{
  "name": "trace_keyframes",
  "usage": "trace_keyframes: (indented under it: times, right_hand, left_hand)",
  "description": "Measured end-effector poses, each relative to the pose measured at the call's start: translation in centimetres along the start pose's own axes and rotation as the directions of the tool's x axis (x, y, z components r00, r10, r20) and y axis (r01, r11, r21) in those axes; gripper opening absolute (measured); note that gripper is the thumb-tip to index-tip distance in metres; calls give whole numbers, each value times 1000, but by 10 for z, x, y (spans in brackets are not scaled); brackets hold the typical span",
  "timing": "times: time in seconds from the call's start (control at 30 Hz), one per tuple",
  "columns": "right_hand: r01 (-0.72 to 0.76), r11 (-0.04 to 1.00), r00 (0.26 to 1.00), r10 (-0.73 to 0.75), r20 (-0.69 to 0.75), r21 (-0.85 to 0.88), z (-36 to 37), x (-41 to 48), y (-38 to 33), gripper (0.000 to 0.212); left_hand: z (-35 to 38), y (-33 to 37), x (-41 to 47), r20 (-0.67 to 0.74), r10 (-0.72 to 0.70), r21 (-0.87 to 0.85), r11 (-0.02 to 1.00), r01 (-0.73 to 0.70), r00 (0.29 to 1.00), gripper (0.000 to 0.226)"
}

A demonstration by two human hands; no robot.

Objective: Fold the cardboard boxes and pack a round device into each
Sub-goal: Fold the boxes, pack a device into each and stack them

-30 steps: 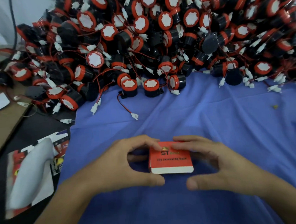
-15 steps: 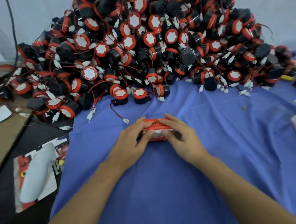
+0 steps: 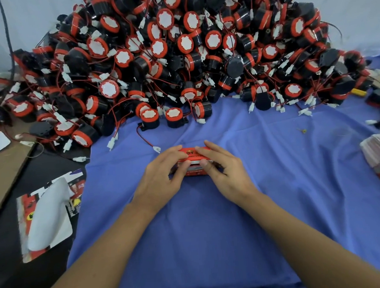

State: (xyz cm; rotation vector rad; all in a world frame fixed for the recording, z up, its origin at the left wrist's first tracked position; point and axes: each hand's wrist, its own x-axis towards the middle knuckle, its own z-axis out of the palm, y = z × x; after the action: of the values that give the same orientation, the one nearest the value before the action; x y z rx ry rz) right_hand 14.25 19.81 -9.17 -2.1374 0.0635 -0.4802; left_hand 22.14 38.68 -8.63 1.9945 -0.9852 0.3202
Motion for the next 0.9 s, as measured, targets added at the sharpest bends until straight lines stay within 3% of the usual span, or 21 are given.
trace_keyframes:
  times: [0.27,0.33,0.43,0.53,0.63,0.83,0.9]
  right_hand:
    - [23,1000,996,-23,89,2,-5,-3,-1,42]
    - [90,996,996,-90,9,-17,-6,-5,-1,37]
    - [222,964,954,-246,-170,-149,-6,-8,-2,10]
    - [259,942,921,-308,-239,-214,-6,-8,0,5]
    - [226,965,931,-255,-262,-136,-4,-8,1,10]
    - [35,995,960,-7,-278,98,-4,-5,0,32]
    - [-9,991,965,43,-258,133,-4,-5,0,28]
  left_hand:
    - [2,-2,-3,-37,31,-29,999,-32,999,18]
    - [1,-1,-3,-52,59,5,998,-59,997,20]
    - [-1,0,-2,-77,110,91,991,-103,991,17]
    - [0,1,-1,-84,150,131,982,-138,985,13]
    - [-1,1,-2,-70,177,175,971,-163,982,16]
    - [-1,-1,-3,-84,202,190,964,-184,976,14]
    - [0,-1,-4,-97,199,176,968,-180,975,13]
